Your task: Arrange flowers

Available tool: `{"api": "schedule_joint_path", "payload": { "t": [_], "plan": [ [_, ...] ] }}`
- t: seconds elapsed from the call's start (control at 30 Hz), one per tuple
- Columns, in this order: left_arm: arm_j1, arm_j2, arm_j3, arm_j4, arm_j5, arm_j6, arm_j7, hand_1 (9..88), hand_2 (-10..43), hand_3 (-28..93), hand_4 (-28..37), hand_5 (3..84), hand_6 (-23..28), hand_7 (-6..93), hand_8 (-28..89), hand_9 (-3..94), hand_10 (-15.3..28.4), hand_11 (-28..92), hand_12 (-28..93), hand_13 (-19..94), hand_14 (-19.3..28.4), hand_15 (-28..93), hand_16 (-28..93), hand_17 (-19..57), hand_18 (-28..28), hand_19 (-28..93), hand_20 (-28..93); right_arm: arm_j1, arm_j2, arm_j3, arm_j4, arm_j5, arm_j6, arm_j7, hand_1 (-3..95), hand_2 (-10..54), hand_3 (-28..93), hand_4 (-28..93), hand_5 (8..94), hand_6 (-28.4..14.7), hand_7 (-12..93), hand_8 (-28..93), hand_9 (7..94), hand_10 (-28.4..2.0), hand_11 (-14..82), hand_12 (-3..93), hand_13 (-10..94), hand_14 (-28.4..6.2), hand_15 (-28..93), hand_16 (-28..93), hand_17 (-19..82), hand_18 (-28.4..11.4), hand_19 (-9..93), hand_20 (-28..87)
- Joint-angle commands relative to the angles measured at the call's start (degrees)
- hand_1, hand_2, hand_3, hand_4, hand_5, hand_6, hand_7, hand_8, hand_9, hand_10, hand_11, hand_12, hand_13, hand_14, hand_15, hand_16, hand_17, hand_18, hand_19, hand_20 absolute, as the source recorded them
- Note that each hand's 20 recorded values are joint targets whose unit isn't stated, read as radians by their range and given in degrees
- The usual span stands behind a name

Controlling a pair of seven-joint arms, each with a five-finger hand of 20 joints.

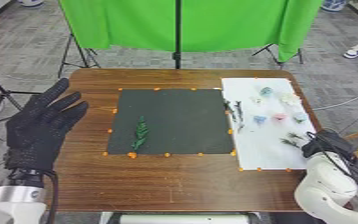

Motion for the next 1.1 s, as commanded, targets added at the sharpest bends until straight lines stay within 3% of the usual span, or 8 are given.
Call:
{"api": "schedule_joint_path", "payload": {
  "t": [0.03,0.07,0.17,0.3,0.6,0.67,0.97,1.1],
  "plan": [
    [0.1,0.89,0.42,0.71,-0.4,0.31,1.03,20.9,8.6,76,-28.3,35.9,9.0,15.4,-11,31.0,20.5,27,9,23,28.3,54,-11,-9.3,23.4,57,12,1.7,0.7,-5.1,3.0,-1.0,2.7,-0.9,54.8,-9.5,63,-28,82.8,-1.4,15,2,88.2,-10.6,22.5,20.4,82,-8.3,60,15,52,-18.8,93,21],
    [0.7,1.06,0.28,0.52,-0.56,0.61,1.55,20.9,8.6,76,-28.3,36.0,9.0,15.4,-11,31.0,20.5,27,9,23,28.3,54,-11,-9.3,23.4,57,12,1.9,0.8,-5.5,3.0,-1.1,3.4,-1.1,55.3,-9.5,63,-28,84.7,-1.0,16,3,89.3,-11.0,23.0,20.9,82,-7.9,60,15,52,-18.8,93,21],
    [1.3,0.36,-0.07,0.34,-0.31,0.56,1.06,20.9,8.6,76,-28.3,36.0,9.0,15.5,-11,31.0,20.5,27,9,23,28.3,54,-11,-9.4,23.4,57,12,1.5,0.9,-6.0,2.6,-3.2,5.8,-1.0,55.8,-9.5,64,-28,86.5,-0.3,19,5,90.4,-11.4,25.6,20.5,83,-7.4,61,15,52,-18.9,93,24],
    [2.3,0.31,-0.54,0.07,-0.8,1.12,1.3,21.0,8.6,76,-28.3,36.0,9.1,15.5,-11,31.0,20.5,27,9,23,28.2,54,-11,-9.3,23.4,57,12,0.9,0.9,-5.8,1.4,-4.8,9.1,-0.9,54.7,-9.5,66,-28,87.5,-0.1,21,6,91.6,-12.0,30.0,18.5,84,-6.9,63,16,52,-19.3,93,30],
    [2.1,-1.22,-0.86,-0.09,0.07,0.43,-0.91,20.9,8.5,76,-28.3,36.1,9.1,15.4,-11,31.1,20.6,27,9,23,28.2,54,-11,-9.3,23.3,57,12,1.2,1.5,-5.6,-2.2,-9.2,11.7,-0.2,54.0,-9.5,68,-28,88.4,-1.0,21,8,92.2,-11.1,33.1,19.1,84,-6.5,65,17,53,-19.8,93,37],
    [2.2,-1.19,-1.2,-0.11,0.1,0.34,-0.88,21.0,8.6,76,-28.3,36.1,9.1,15.4,-11,31.1,20.6,27,9,23,28.2,54,-11,-9.3,23.3,57,12,1.7,1.2,-5.3,-3.9,-10.1,12.1,-0.4,53.9,-9.5,68,-28,88.5,-1.0,21,8,92.3,-11.0,33.2,19.1,85,-6.5,65,17,53,-19.9,93,38],
    [2.8,-1.44,-2.02,-0.74,0.41,0.91,-0.91,20.9,8.7,76,-28.3,36.1,9.0,15.4,-11,31.2,20.4,27,9,23,27.9,54,-11,-9.3,23.4,57,12,14.8,-4.0,-13.3,-8.7,-11.0,11.5,-3.6,53.9,-9.5,69,-28,89.1,-1.4,21,8,92.9,-10.6,33.6,19.2,85,-6.7,66,18,54,-20.4,93,40],
    [2.2,-1.72,-1.72,-0.71,0.79,0.84,-1.86,21.0,8.8,76,-28.3,36.1,9.0,15.5,-11,31.3,20.3,27,9,24,27.6,54,-11,-9.3,23.3,57,12,25.1,-9.9,-21.0,-7.2,-9.8,10.4,-5.0,53.9,-9.5,70,-28,89.4,-1.8,21,9,93.3,-10.6,33.6,19.3,86,-6.8,66,18,54,-20.7,93,42]
  ]
}}
